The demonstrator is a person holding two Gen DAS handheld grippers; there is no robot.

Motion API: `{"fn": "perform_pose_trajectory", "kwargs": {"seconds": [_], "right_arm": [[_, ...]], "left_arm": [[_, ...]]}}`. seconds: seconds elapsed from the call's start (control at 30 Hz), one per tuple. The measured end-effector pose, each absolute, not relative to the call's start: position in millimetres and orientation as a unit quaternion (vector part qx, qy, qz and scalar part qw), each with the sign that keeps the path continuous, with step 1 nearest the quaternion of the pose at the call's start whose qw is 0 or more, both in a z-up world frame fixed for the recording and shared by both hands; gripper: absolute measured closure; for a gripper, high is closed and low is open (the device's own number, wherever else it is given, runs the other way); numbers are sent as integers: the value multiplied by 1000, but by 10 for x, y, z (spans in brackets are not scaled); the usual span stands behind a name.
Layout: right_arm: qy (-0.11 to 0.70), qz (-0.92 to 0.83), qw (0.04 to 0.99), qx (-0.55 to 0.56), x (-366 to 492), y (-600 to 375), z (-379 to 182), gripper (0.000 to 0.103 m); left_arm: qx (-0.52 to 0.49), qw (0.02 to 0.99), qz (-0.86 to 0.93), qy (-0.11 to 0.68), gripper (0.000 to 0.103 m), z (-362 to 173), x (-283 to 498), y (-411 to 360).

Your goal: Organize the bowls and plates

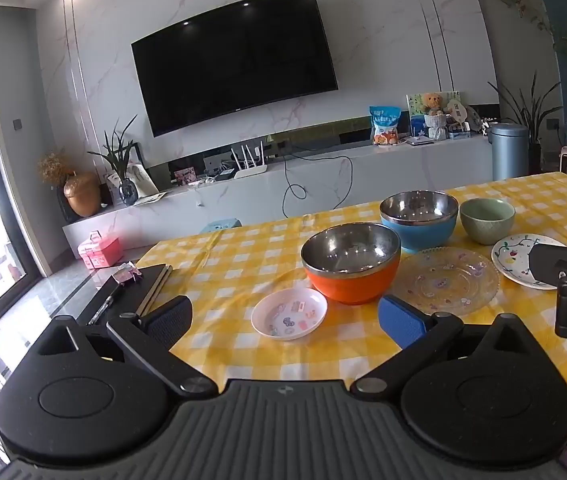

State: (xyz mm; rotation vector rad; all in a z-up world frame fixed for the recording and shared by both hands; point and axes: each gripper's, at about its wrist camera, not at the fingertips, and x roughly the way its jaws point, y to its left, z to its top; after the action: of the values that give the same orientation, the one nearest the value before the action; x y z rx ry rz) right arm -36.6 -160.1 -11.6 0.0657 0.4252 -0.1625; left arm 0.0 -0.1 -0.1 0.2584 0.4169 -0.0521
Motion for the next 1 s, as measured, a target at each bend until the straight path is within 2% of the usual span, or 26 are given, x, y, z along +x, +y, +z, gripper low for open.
{"fn": "perform_pose_trajectory", "kwargs": {"seconds": [1.0], "right_arm": [[224,-83,971,26,-334,-1557,-160,2]], "left_arm": [[124,969,-29,213,0,2,-1,0]]}}
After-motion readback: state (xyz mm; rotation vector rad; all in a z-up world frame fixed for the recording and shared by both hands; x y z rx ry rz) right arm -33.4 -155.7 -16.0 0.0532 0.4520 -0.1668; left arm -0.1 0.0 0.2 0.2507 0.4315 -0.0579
